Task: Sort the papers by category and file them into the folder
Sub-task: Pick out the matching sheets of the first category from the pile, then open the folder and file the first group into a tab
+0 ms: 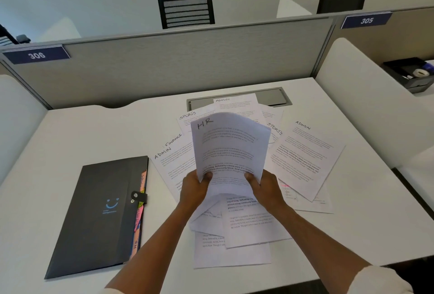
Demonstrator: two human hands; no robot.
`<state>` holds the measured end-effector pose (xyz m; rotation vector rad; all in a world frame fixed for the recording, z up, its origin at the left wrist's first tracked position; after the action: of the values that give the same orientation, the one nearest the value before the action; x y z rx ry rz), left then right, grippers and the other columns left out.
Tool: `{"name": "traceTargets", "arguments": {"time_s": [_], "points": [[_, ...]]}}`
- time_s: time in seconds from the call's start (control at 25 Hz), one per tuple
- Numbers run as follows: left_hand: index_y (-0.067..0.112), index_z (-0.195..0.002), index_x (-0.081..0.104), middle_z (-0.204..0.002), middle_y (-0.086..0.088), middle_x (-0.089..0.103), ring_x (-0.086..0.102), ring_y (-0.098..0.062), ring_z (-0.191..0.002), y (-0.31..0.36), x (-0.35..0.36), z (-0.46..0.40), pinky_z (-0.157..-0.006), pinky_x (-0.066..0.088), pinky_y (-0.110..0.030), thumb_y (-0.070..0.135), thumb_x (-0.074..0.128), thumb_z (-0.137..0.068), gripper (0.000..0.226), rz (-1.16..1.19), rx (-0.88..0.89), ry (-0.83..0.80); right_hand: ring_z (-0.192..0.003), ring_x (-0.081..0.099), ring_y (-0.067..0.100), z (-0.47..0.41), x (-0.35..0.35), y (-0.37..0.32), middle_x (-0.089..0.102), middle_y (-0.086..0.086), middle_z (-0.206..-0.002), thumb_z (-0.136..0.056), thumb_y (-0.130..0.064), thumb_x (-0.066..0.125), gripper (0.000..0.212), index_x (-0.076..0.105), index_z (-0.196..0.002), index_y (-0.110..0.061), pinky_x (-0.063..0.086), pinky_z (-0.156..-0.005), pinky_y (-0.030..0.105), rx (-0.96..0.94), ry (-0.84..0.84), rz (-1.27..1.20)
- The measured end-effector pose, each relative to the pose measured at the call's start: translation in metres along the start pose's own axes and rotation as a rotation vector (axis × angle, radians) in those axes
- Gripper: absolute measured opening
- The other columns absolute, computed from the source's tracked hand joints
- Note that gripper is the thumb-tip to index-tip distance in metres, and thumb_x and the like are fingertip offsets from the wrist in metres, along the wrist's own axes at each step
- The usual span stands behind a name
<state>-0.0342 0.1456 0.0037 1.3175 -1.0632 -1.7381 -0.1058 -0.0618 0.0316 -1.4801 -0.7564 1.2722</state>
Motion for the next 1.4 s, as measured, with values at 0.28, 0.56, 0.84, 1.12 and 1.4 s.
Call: {"name": "traceTargets", "arguments": {"time_s": [0.28, 0.56, 0.84, 1.12, 1.4], "points": [[0.018, -0.112, 0.066, -0.102, 0.005, 0.07, 0.068, -0.007, -0.081, -0.001, -0.023, -0.003, -0.059, 0.053, -0.012, 0.037, 0.061, -0.094, 0.027, -0.024, -0.004, -0.011, -0.098, 0.063, 0.013, -0.017, 0.009, 0.013, 0.065, -0.002, -0.114, -0.094, -0.024, 0.062, 0.033, 0.06, -0.125, -0.011, 0.047, -0.069, 0.007, 0.066, 0.035, 0.044], [0.023, -0.11, 0.066, -0.107, 0.002, 0.073, 0.072, -0.02, -0.092, -0.039, -0.059, 0.011, -0.078, 0.06, -0.035, 0.04, 0.063, -0.091, 0.026, 0.011, -0.128, -0.091, -0.096, 0.07, 0.019, -0.022, 0.048, 0.027, 0.073, -0.002, -0.109, -0.09, -0.021, 0.067, 0.022, 0.067, -0.112, -0.021, 0.058, -0.086, 0.041, 0.323, -0.106, -0.22], [0.024, -0.119, 0.059, -0.108, 0.008, 0.071, 0.071, -0.013, -0.095, -0.06, -0.113, 0.034, -0.082, 0.059, -0.038, 0.032, 0.06, -0.095, 0.025, -0.045, -0.165, -0.104, -0.091, 0.072, 0.022, -0.003, 0.093, 0.021, 0.075, 0.001, -0.103, -0.09, -0.017, 0.067, 0.022, 0.068, -0.112, -0.019, 0.059, -0.082, 0.044, 0.372, -0.103, -0.285], [0.023, -0.12, 0.057, -0.111, 0.004, 0.061, 0.061, -0.016, -0.096, -0.089, -0.229, 0.076, -0.078, 0.049, -0.032, 0.023, 0.053, -0.093, 0.027, -0.554, -0.174, 0.372, -0.097, 0.067, 0.016, 0.02, 0.115, 0.017, 0.071, -0.006, -0.111, -0.093, -0.024, 0.063, 0.023, 0.064, -0.116, -0.027, 0.055, -0.087, 0.039, 0.297, -0.187, -0.04], [0.017, -0.152, 0.014, -0.161, -0.013, 0.012, 0.019, -0.048, -0.142, -0.155, -0.203, 0.081, -0.106, 0.024, -0.069, 0.072, 0.054, -0.076, 0.101, -0.826, -0.539, 0.046, -0.103, 0.065, 0.018, 0.032, 0.123, 0.014, 0.069, -0.006, -0.115, -0.092, -0.026, 0.065, 0.029, 0.062, -0.121, -0.024, 0.052, -0.094, 0.041, 0.274, -0.176, 0.009]]}}
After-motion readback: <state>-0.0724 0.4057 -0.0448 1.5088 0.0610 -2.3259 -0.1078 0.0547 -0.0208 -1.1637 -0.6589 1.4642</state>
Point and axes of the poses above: each hand's wrist, its own z-axis away from the middle knuckle, its own x-axis out of the palm, y = z × x, the point moved 8 cm from there along -z, towards the middle knuckle
